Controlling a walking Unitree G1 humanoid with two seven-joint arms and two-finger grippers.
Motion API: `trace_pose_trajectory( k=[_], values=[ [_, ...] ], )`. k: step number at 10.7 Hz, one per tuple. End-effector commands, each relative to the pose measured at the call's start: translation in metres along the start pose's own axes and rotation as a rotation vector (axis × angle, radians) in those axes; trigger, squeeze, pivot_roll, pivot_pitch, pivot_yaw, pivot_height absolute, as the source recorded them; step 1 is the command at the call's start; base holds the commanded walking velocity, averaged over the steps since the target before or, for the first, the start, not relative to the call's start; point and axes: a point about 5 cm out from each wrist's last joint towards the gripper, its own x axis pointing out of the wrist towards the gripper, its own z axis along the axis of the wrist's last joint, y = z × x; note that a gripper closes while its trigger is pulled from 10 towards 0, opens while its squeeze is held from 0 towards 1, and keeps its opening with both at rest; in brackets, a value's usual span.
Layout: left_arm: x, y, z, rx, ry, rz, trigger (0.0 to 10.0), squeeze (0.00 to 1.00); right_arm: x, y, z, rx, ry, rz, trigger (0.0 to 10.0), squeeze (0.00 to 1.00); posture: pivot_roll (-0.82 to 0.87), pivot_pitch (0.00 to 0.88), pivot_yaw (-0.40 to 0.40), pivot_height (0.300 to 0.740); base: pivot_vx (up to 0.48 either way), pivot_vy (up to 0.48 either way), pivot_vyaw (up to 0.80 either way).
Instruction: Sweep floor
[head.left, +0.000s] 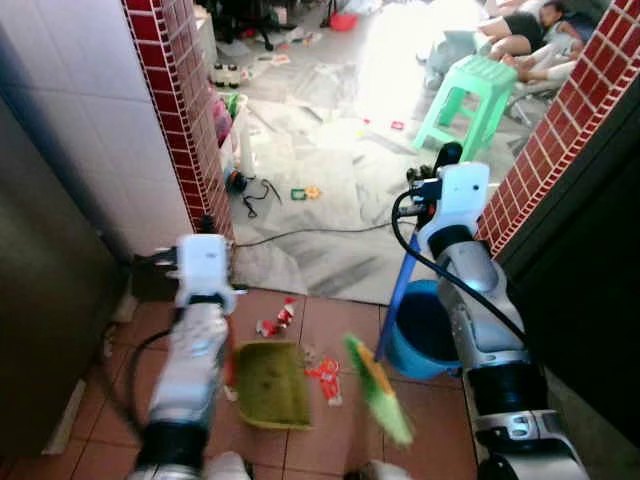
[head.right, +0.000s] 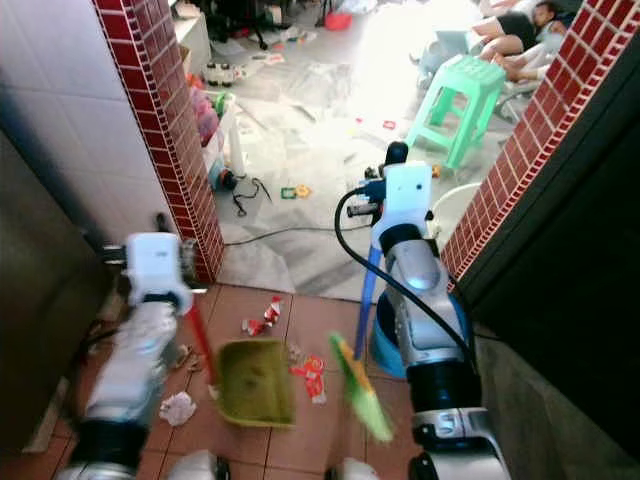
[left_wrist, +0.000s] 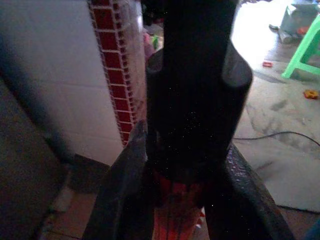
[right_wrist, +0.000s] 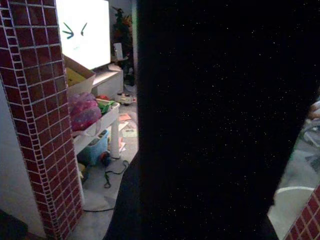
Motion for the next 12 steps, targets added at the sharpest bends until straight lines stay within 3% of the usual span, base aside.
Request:
trace_pose_trajectory(
  k=[1, 3, 5, 9, 11, 12],
  values=[
    [0.005, -0.007, 0.008, 0.006, -0.052, -0.014, 10.0, 0.00, 0.004, -0.001, 0.011, 0.001, -0.050, -0.005, 10.0, 0.00, -0.06, 0.065, -0.053, 0.740, 0.000, 0.000, 0.00],
    [0.011, -0.019, -0.012, 0.045, 0.000, -0.051, 10.0, 0.00, 0.004, -0.001, 0.009, 0.010, -0.040, -0.013, 10.0, 0.00, -0.09, 0.066, -0.044, 0.740, 0.000, 0.000, 0.00],
    [0.013, -0.024, -0.022, 0.029, 0.022, -0.058, 10.0, 0.00, 0.003, 0.002, 0.004, 0.047, -0.011, -0.016, 10.0, 0.00, -0.09, 0.063, -0.041, 0.740, 0.000, 0.000, 0.00],
    [0.019, -0.031, -0.026, -0.005, 0.029, -0.079, 10.0, 0.00, 0.005, 0.024, -0.008, 0.258, 0.103, 0.057, 10.0, 0.00, -0.10, 0.048, -0.047, 0.740, 0.000, 0.000, 0.00],
    [0.020, -0.032, -0.027, -0.014, 0.032, -0.083, 10.0, 0.00, 0.010, 0.036, 0.011, 0.375, 0.102, 0.163, 10.0, 0.00, -0.10, 0.045, -0.048, 0.740, 0.000, 0.000, 0.00],
    [0.021, -0.033, -0.029, -0.011, 0.058, -0.084, 10.0, 0.00, 0.014, 0.044, 0.036, 0.304, 0.031, 0.307, 10.0, 0.00, -0.10, 0.038, -0.046, 0.740, 0.000, 0.000, 0.00]
  ],
)
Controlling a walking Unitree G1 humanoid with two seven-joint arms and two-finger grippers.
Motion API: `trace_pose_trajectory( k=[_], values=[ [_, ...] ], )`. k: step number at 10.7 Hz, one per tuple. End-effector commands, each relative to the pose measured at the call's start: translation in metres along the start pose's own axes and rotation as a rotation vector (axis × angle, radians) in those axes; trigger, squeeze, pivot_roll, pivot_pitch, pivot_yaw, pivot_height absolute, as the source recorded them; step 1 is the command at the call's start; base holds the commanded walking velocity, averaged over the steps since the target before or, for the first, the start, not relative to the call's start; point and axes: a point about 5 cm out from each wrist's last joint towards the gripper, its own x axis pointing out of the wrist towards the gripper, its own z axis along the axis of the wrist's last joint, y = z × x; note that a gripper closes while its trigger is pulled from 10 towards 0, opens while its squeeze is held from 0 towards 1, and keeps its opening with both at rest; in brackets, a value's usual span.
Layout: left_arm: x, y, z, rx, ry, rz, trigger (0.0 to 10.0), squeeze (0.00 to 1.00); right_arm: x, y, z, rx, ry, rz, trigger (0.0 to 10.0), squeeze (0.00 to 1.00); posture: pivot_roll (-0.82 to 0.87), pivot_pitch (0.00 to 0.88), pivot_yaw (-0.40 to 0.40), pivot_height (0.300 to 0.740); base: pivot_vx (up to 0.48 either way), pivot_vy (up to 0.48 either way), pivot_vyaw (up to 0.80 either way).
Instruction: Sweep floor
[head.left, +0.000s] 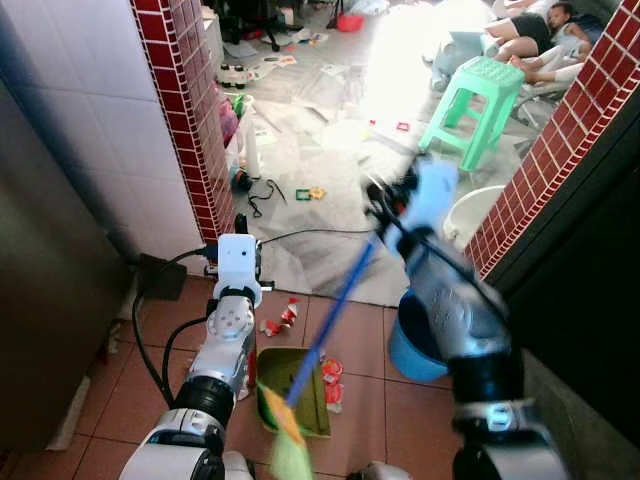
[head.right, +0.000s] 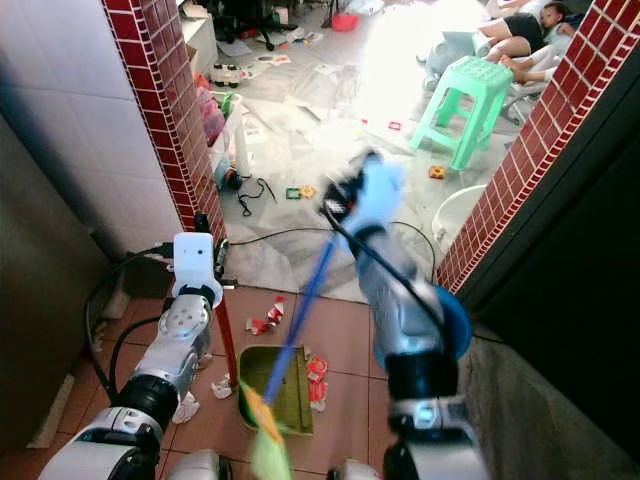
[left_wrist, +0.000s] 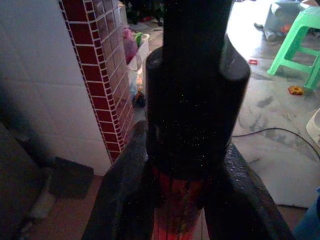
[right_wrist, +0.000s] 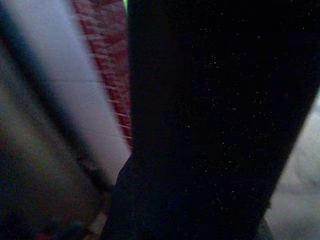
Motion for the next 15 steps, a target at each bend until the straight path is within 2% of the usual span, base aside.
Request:
trace_pose_trajectory(
  k=[1, 2, 4, 5, 6, 7, 10, 11, 12, 13, 15],
  values=[
    [-0.003, -0.007, -0.007, -0.007, 0.049, -0.023, 10.0, 0.00, 0.004, 0.014, 0.032, -0.099, -0.095, 0.107, 10.0, 0.00, -0.10, 0.038, -0.042, 0.740, 0.000, 0.000, 0.00],
    [-0.003, -0.003, -0.002, -0.005, 0.038, -0.002, 10.0, 0.00, 0.005, 0.016, 0.047, -0.211, -0.140, 0.168, 10.0, 0.00, -0.09, 0.040, -0.041, 0.740, 0.000, 0.000, 0.00],
    [-0.011, 0.009, 0.014, -0.012, -0.020, 0.051, 10.0, 0.00, 0.007, 0.008, 0.058, -0.340, -0.193, 0.227, 10.0, 0.00, -0.07, 0.057, -0.032, 0.740, 0.000, 0.000, 0.00],
    [-0.021, 0.019, 0.020, -0.026, -0.034, 0.082, 10.0, 0.00, 0.009, 0.005, 0.049, -0.416, -0.202, 0.250, 10.0, 0.00, -0.04, 0.074, -0.025, 0.740, 0.000, 0.000, 0.00],
    [-0.025, 0.023, 0.021, -0.033, -0.031, 0.102, 10.0, 0.00, 0.011, 0.003, 0.042, -0.432, -0.193, 0.246, 10.0, 0.00, -0.03, 0.080, -0.024, 0.740, 0.000, 0.000, 0.00],
    [-0.031, 0.032, 0.024, -0.032, -0.024, 0.171, 10.0, 0.00, 0.012, 0.002, 0.023, -0.477, -0.171, 0.258, 10.0, 0.00, -0.01, 0.090, -0.025, 0.740, 0.000, 0.000, 0.00],
    [-0.046, 0.041, 0.045, -0.049, -0.069, 0.185, 10.0, 0.00, 0.010, 0.004, -0.010, -0.497, -0.170, 0.229, 10.0, 0.00, 0.03, 0.109, -0.026, 0.740, 0.000, 0.000, 0.00],
    [-0.050, 0.044, 0.043, -0.015, -0.052, 0.182, 10.0, 0.00, 0.007, 0.006, -0.027, -0.472, -0.156, 0.180, 10.0, 0.00, 0.03, 0.111, -0.024, 0.740, 0.000, 0.000, 0.00],
    [-0.050, 0.044, 0.033, -0.004, -0.006, 0.181, 10.0, 0.00, 0.005, 0.006, -0.036, -0.458, -0.149, 0.157, 10.0, 0.00, 0.03, 0.109, -0.023, 0.740, 0.000, 0.000, 0.00],
    [-0.042, 0.039, 0.011, 0.003, 0.084, 0.155, 10.0, 0.00, 0.000, 0.008, -0.052, -0.381, -0.115, 0.101, 10.0, 0.00, 0.01, 0.105, -0.026, 0.740, 0.000, 0.000, 0.00],
    [-0.030, 0.027, -0.007, 0.009, 0.181, 0.115, 10.0, 0.00, 0.001, 0.008, -0.057, -0.303, -0.104, 0.031, 10.0, 0.00, -0.03, 0.099, -0.025, 0.740, 0.000, 0.000, 0.00]
  ],
)
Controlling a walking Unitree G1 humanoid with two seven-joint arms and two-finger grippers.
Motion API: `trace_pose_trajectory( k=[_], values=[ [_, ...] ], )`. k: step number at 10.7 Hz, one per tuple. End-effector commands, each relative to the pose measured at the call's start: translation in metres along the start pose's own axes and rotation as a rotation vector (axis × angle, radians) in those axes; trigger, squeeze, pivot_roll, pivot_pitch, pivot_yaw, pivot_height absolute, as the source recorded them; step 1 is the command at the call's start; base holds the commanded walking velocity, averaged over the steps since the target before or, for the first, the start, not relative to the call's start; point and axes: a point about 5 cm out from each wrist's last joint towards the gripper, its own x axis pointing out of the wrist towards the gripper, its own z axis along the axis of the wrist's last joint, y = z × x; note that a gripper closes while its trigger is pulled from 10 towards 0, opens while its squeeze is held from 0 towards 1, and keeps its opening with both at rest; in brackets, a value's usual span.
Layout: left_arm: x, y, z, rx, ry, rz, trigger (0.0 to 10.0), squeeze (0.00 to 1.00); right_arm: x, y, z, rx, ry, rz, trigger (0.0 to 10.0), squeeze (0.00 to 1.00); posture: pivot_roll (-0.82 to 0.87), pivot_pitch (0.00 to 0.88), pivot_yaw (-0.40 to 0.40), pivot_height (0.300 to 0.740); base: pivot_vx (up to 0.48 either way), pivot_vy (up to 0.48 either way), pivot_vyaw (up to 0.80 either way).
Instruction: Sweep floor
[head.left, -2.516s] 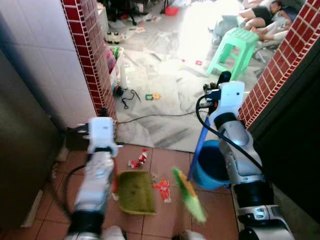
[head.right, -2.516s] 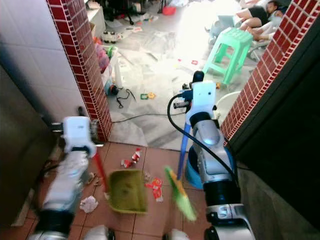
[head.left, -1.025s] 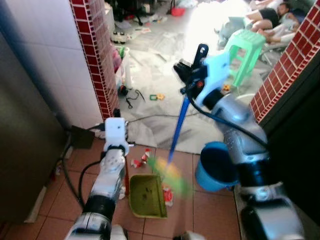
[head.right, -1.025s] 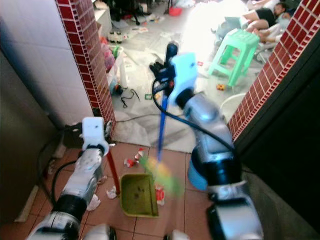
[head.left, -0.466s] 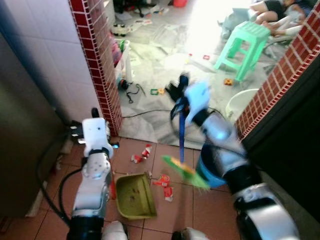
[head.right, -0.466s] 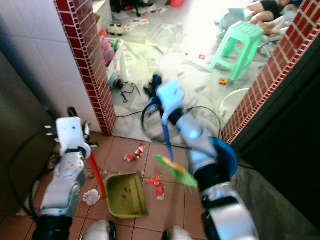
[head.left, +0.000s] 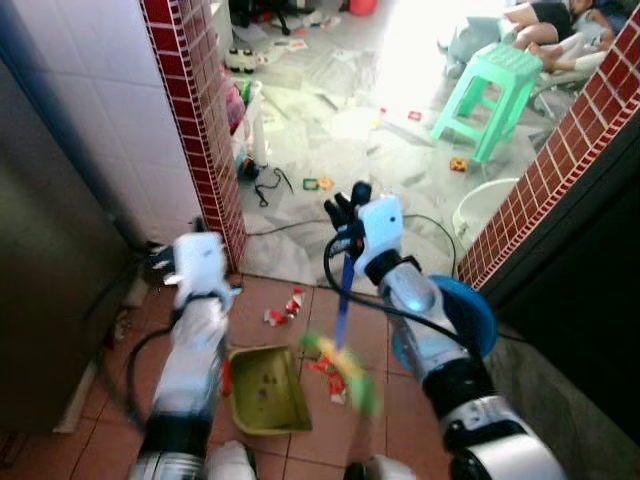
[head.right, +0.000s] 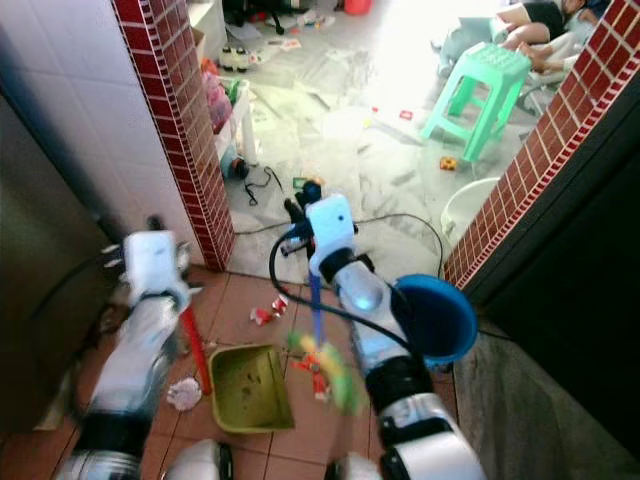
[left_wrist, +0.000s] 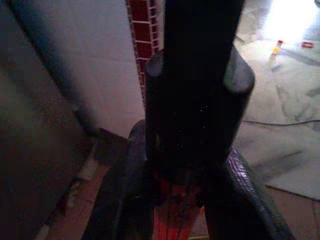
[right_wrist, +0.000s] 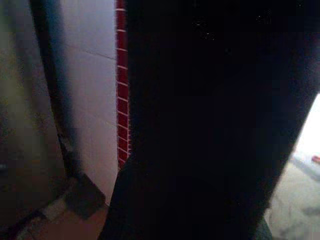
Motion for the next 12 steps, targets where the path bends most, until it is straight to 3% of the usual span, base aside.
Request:
trace_pose_trajectory(
  k=[1, 2, 4, 7, 9, 12],
  values=[
    [-0.003, -0.012, -0.029, 0.017, 0.123, -0.053, 10.0, 0.00, 0.003, -0.007, 0.006, 0.017, -0.016, -0.045, 10.0, 0.00, -0.06, 0.095, -0.027, 0.740, 0.000, 0.000, 0.00],
    [0.003, -0.021, -0.039, 0.029, 0.138, -0.082, 10.0, 0.00, 0.005, -0.010, 0.007, 0.046, -0.005, -0.077, 10.0, 0.00, -0.07, 0.089, -0.029, 0.740, 0.000, 0.000, 0.00],
    [0.007, -0.024, -0.050, -0.062, 0.202, -0.087, 10.0, 0.00, 0.013, -0.016, 0.014, 0.204, 0.000, -0.147, 10.0, 0.00, -0.08, 0.078, -0.028, 0.740, 0.000, 0.000, 0.00],
    [0.011, -0.038, -0.050, -0.071, 0.188, -0.151, 10.0, 0.00, 0.027, -0.015, 0.040, 0.374, -0.062, -0.187, 10.0, 0.00, -0.10, 0.070, -0.022, 0.740, 0.000, 0.000, 0.00],
    [0.013, -0.041, -0.050, -0.096, 0.192, -0.154, 10.0, 0.00, 0.029, -0.023, 0.059, 0.314, -0.110, -0.161, 10.0, 0.00, -0.10, 0.063, -0.024, 0.740, 0.000, 0.000, 0.00],
    [0.014, -0.045, -0.051, -0.086, 0.201, -0.189, 10.0, 0.00, 0.027, -0.048, 0.098, 0.040, -0.235, -0.126, 10.0, 0.00, -0.11, 0.050, -0.027, 0.740, 0.000, 0.000, 0.00]
  ],
)
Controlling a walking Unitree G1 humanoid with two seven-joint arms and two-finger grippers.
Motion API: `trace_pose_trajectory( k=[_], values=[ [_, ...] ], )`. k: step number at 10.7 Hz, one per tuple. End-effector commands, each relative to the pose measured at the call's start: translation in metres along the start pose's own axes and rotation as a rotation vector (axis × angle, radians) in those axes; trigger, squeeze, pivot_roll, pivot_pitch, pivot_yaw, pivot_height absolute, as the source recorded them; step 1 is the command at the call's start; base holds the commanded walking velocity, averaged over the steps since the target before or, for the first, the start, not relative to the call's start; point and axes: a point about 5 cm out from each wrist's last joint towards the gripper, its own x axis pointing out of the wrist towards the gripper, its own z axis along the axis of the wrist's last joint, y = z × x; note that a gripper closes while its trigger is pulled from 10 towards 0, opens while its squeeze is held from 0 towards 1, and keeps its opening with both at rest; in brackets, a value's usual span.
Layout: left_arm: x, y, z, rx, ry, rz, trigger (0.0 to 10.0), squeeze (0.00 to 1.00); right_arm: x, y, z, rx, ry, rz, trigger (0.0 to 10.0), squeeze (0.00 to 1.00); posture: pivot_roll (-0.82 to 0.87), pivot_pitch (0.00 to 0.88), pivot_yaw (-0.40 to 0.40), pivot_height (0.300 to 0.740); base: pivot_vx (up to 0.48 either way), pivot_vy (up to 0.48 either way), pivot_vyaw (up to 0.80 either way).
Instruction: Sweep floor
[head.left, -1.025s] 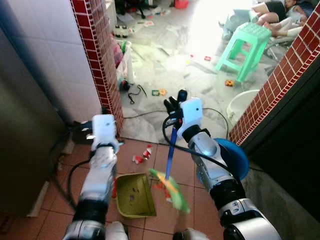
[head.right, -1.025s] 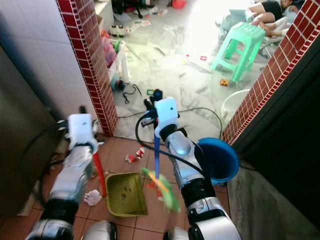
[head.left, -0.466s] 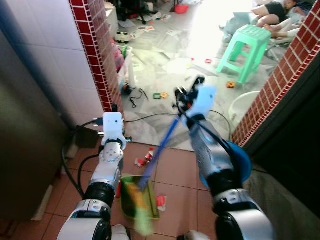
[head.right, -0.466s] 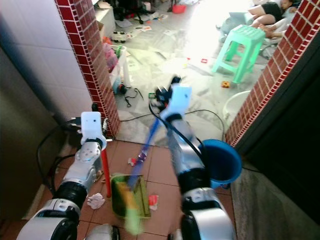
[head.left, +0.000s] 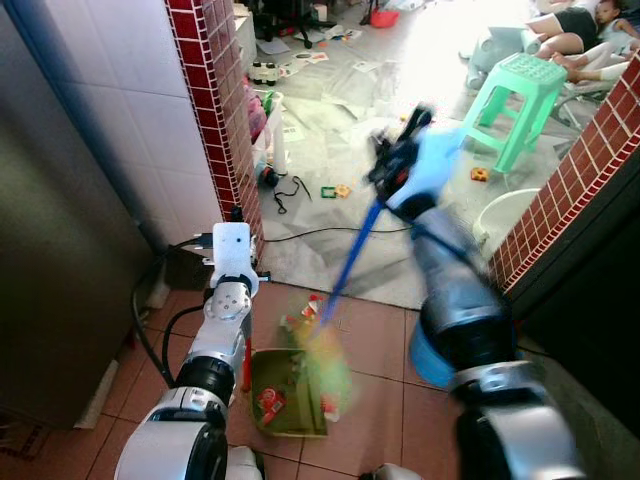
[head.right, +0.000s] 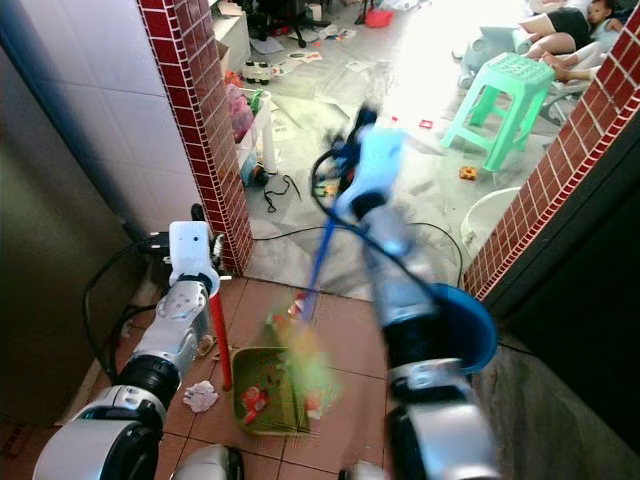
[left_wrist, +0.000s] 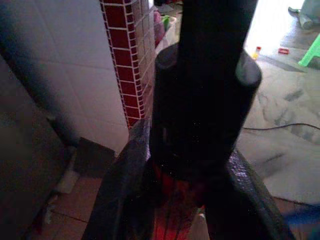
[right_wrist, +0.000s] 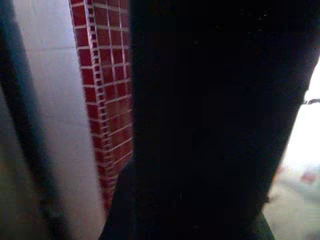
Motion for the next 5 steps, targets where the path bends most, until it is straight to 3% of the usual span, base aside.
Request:
trace_pose_trajectory(
  k=[1, 2, 5],
  values=[
    [-0.014, -0.020, -0.040, -0.055, 0.192, -0.090, 10.0, 0.00, 0.006, 0.003, 0.022, -0.044, -0.090, 0.033, 10.0, 0.00, -0.11, 0.050, -0.027, 0.740, 0.000, 0.000, 0.00],
    [-0.014, -0.025, -0.040, -0.028, 0.207, -0.128, 10.0, 0.00, -0.005, -0.012, 0.012, -0.156, -0.035, -0.003, 10.0, 0.00, -0.11, 0.047, -0.030, 0.740, 0.000, 0.000, 0.00],
    [-0.016, -0.029, -0.035, 0.016, 0.205, -0.166, 10.0, 0.00, -0.024, -0.015, -0.014, -0.210, 0.111, -0.062, 10.0, 0.00, -0.10, 0.051, -0.023, 0.740, 0.000, 0.000, 0.00]
  ],
)
